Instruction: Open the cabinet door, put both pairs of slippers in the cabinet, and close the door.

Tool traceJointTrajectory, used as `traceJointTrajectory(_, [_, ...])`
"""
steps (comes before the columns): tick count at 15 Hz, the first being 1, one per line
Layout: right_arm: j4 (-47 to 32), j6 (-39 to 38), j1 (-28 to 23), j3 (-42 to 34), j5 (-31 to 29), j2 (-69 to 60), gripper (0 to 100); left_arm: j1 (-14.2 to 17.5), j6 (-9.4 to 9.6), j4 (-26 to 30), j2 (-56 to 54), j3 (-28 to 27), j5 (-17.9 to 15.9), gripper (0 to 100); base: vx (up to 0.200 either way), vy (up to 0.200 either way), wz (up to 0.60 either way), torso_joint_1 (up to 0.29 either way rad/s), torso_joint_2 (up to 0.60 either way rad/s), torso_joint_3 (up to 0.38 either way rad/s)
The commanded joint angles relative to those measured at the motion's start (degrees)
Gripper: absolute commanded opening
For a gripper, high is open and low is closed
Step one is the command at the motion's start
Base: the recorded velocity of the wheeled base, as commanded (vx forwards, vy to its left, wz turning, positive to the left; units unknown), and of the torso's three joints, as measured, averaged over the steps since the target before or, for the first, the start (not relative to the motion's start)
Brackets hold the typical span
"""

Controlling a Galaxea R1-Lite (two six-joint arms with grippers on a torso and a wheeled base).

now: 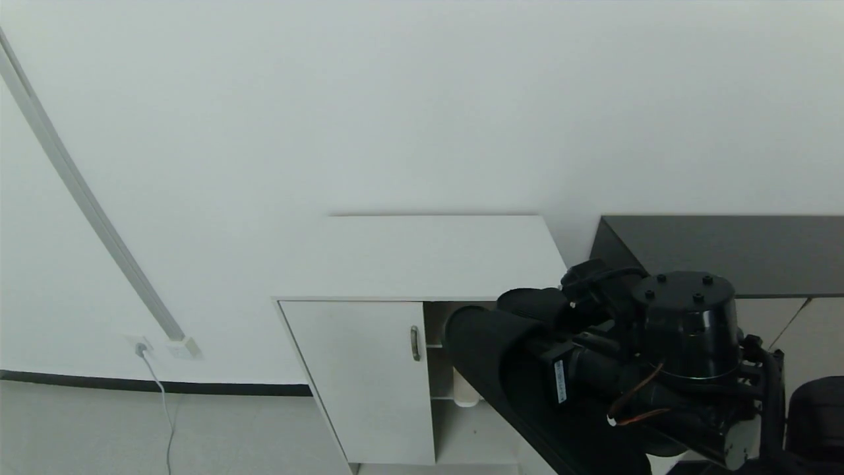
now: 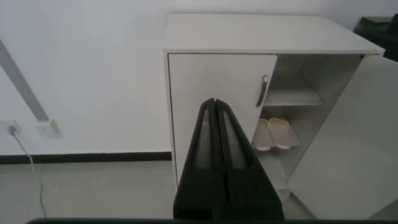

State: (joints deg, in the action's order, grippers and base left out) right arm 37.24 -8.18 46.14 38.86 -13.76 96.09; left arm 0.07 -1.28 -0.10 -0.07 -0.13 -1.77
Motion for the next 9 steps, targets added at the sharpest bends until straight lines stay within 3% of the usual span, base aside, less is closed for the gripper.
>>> traceJointTrajectory(1, [0.02,0.01,0.00,-0.10,0.14,0.15,0,0.01,-0.04,0.01,0.07,-0.04,0.01,0,0.000,0.000,-0.60,0.007,0.00,0.007])
traceJointTrajectory(9, [-0.06,0.36,0.18,-0.46,0.40,0.15,0,0.01,0.05,0.01,0.07,-0.04,0.01,0,0.000,0.000,0.00,0.000,0.00,0.000])
